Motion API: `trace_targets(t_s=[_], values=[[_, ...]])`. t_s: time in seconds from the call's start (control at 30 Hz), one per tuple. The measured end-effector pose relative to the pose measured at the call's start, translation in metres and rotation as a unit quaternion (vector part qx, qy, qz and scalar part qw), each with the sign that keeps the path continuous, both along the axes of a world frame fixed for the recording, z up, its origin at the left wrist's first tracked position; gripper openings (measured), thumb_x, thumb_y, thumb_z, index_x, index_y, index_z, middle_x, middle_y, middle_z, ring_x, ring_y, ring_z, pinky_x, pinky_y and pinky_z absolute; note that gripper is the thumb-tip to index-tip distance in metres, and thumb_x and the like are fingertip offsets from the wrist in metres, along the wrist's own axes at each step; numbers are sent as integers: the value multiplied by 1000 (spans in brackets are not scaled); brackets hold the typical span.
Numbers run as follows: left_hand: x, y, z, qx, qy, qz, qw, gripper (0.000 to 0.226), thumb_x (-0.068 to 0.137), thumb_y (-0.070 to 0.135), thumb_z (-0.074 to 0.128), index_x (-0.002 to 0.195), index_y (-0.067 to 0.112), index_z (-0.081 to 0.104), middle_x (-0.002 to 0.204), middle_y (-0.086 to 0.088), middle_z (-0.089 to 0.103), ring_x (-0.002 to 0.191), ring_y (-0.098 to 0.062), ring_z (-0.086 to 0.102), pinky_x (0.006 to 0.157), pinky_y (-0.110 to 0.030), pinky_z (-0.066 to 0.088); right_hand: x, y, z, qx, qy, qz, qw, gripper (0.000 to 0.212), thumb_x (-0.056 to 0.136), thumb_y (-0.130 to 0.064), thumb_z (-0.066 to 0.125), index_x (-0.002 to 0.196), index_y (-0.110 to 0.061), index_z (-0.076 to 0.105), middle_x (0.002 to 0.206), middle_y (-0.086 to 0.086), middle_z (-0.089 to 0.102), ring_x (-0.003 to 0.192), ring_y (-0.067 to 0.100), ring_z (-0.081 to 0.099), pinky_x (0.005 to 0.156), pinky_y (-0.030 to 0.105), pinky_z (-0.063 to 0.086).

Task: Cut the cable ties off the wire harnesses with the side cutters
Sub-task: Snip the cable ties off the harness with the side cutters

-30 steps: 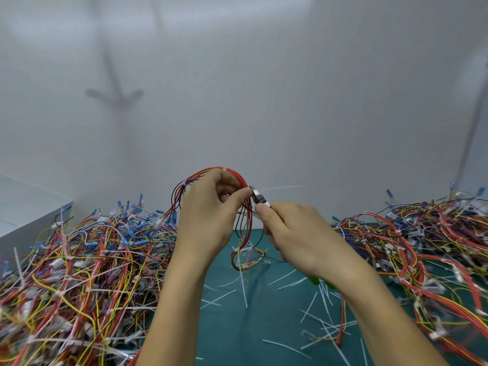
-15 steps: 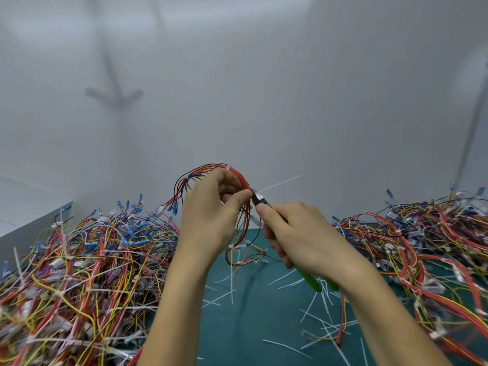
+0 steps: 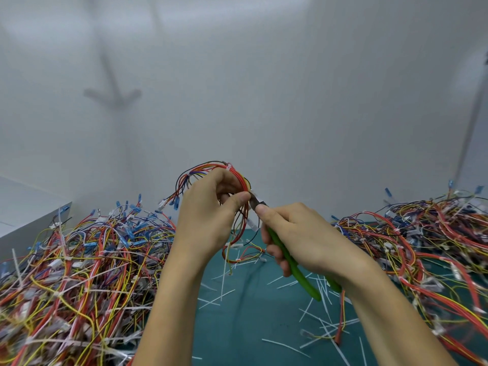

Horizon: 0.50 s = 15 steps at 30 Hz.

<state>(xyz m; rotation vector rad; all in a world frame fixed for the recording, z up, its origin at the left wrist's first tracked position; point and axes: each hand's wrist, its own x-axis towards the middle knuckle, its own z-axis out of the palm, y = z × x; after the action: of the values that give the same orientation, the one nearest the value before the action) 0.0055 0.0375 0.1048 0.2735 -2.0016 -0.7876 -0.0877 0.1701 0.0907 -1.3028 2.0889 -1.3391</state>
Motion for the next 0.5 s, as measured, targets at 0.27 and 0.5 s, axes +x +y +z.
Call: trace_targets(t_s=[0.27,0.5], values=[[-2,-3,-2,6,7,14,1000,17,82,8,75,81,20,63,74,13,67,64,-8,55,67,-24,47,-4,-7,0,-56,-68,-22,996,51,100,-51,44,73,-12,61,57,2,60,51,20,57,56,36,54],[0,0,-1,53,4,-22,998,11,87,10,70,87,18,62,81,8,70,70,-13,59,72,-26,51,-16,-6,-4,-96,25,-155,983,34,94,-45,55,78,-16,63,69,1,69,62,22,66,75,48,58]])
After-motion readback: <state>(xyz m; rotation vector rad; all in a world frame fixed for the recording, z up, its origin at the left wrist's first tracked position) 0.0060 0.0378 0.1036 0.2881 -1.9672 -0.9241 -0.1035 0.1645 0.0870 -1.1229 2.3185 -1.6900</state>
